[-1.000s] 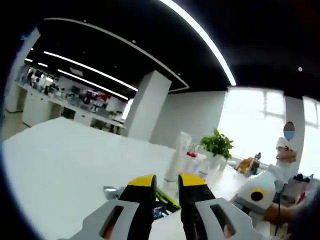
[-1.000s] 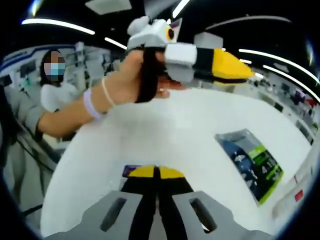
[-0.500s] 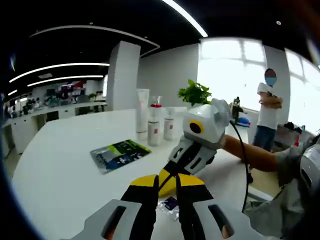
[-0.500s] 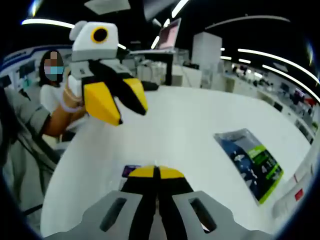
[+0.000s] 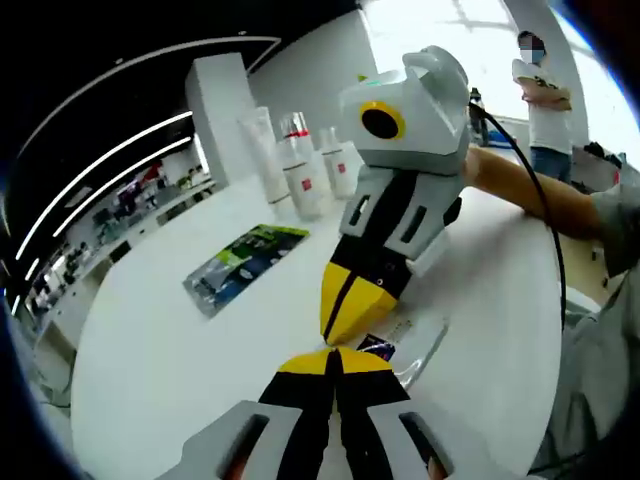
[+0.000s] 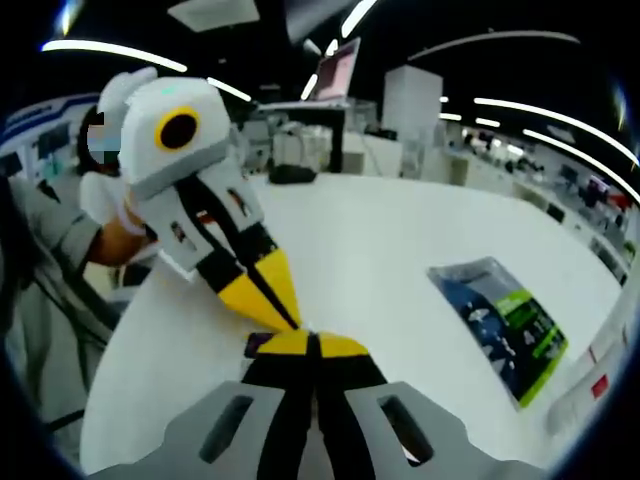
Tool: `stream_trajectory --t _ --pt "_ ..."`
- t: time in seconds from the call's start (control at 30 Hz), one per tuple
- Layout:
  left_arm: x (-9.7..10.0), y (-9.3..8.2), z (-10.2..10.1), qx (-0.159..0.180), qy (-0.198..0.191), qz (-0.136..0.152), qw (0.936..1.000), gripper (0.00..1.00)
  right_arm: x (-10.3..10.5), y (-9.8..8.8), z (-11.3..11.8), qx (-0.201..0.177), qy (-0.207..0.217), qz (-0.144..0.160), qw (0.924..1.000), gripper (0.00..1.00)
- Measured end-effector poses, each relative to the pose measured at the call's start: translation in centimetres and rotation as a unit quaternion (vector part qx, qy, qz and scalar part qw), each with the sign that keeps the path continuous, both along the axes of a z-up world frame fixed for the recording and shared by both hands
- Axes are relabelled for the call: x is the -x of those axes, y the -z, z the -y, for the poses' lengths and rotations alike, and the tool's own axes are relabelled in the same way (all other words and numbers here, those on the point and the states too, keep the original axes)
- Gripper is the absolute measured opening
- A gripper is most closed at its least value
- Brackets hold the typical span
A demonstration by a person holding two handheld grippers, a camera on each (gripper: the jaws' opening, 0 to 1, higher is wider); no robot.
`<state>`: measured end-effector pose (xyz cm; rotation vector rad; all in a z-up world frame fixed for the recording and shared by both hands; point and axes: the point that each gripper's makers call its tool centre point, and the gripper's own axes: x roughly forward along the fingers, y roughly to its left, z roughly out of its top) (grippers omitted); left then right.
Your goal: Arrange the skincare products in the storage area until every visible bottle or jar stands upright without overlapping.
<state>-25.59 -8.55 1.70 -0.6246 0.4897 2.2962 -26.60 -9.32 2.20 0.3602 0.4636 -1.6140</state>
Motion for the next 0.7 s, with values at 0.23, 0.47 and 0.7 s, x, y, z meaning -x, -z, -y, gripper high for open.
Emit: stream_trajectory --t 0.23,0.47,0.7 --pt "-0.2 0.0 -0.1 0.016 -0.001 0.011 0.9998 0.00 0.8 -1.2 -0.8 -0.009 0.009 -0.040 0.9991 0.00" --pt "-0.4 0.1 -0.3 0.069 -0.001 0.001 0.9976 0.00 -1.1 -2.6 -3.6 -0.025 -0.023 0.019 0.9992 0.01" --pt "-0.2 0.1 -0.2 0.088 -0.008 0.016 0.9959 0.00 -5.5 -1.6 -4.2 -0.042 -0.160 -0.100 0.9811 0.70"
